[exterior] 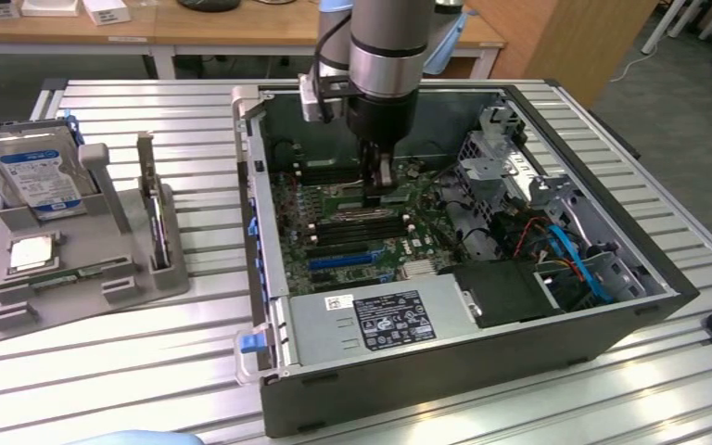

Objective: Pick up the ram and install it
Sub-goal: 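Insert the ram into the slot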

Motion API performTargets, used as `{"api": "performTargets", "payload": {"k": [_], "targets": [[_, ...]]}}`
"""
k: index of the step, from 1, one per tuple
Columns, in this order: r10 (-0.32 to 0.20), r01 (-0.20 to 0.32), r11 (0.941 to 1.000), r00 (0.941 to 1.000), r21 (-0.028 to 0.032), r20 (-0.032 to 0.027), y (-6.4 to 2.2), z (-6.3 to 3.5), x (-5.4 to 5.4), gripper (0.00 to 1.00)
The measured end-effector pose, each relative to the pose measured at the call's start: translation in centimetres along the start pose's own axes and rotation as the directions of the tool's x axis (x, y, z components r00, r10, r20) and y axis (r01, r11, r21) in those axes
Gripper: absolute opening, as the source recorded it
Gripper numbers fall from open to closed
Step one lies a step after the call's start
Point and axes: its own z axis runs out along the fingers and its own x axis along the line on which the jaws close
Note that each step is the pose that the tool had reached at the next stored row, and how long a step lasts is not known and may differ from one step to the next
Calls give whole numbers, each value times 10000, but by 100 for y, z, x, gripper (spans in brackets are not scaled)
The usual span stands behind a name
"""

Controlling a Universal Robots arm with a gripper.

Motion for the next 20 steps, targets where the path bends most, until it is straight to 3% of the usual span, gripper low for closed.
{"api": "performTargets", "payload": {"k": [13, 20], "targets": [[-3, 3, 9999, 10000, -106, -10, -1, 163, -7, 13], [-6, 5, 9998, 10000, -193, -19, -15, 202, -5, 13]]}}
